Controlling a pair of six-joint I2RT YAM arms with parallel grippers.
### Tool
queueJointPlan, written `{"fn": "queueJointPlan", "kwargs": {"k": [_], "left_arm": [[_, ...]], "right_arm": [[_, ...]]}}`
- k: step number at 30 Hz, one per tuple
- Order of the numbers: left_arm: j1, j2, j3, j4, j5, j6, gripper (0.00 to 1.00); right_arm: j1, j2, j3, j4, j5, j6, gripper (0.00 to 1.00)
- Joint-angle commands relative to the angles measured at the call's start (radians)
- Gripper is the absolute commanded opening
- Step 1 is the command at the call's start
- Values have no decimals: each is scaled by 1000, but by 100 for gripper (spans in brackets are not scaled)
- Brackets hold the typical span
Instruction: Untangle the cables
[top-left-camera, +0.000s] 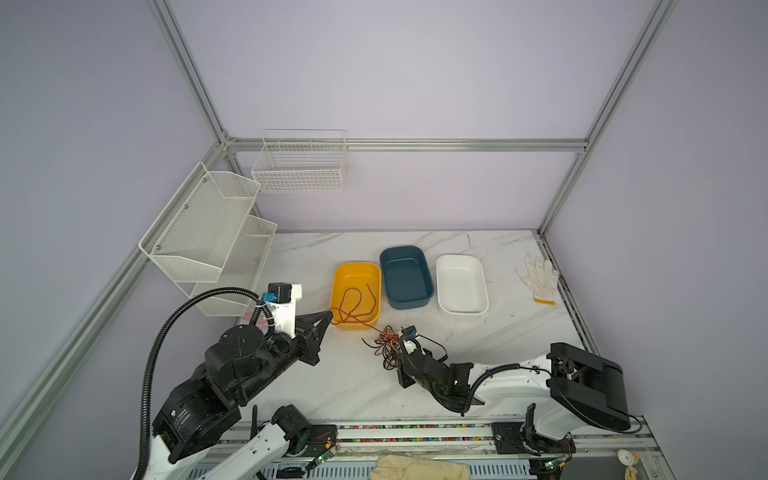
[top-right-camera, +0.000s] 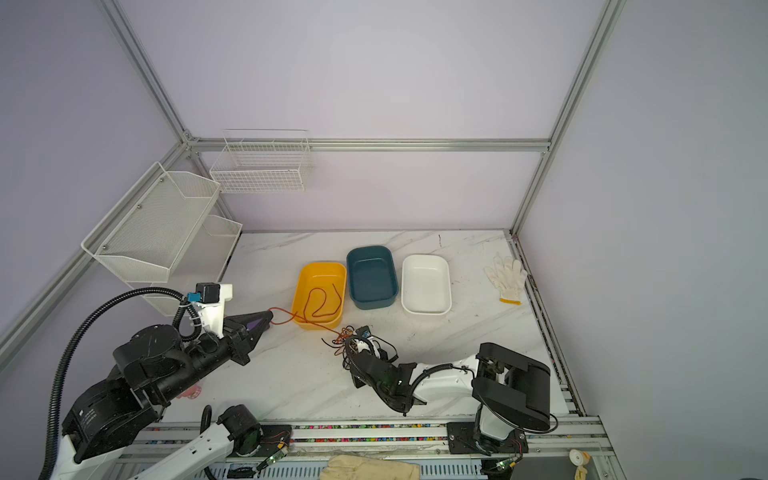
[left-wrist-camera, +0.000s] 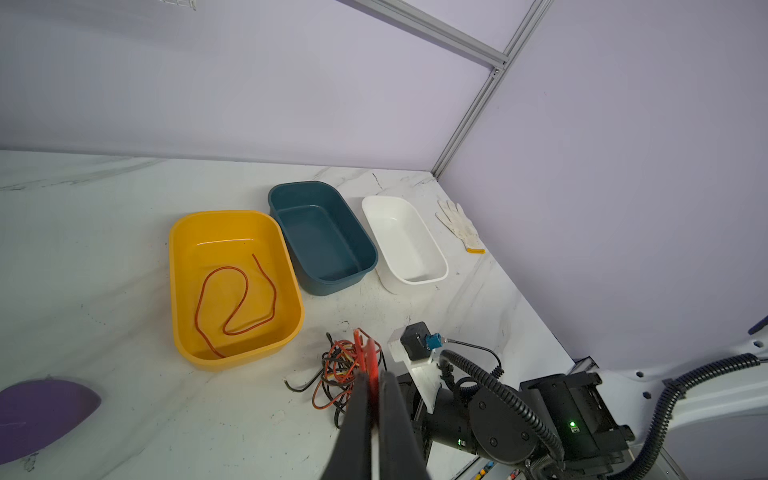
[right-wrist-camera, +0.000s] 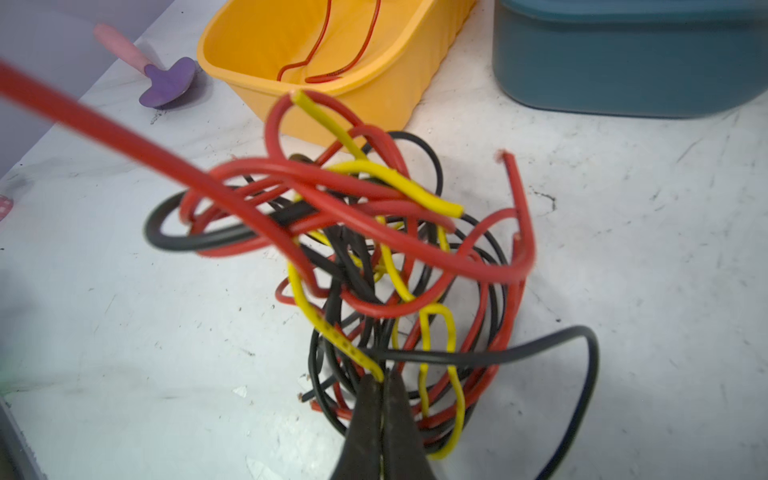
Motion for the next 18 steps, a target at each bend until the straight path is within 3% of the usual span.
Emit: {"fn": "queueJointPlan", "kwargs": {"k": [1,6,8,12,18], "left_arm": [[-3,14,140,124,13,-24,0],[-3,74,264,130,23,5,0],[-3,98,310,131,37,6,0],[-3,152,359,136,117,-16,0],[-3,208,365,142,179,-35,0]], "right_arm": [[-11,-64,-51,-62,1,48,0],[-65,-126,-107,-59,-62,81,1],[-82,-139,-120,-59,-91,84,9],[-103,-199,-146,-52,-133,91,35],[-114,-290,-177,-27,-161,79,39]]}}
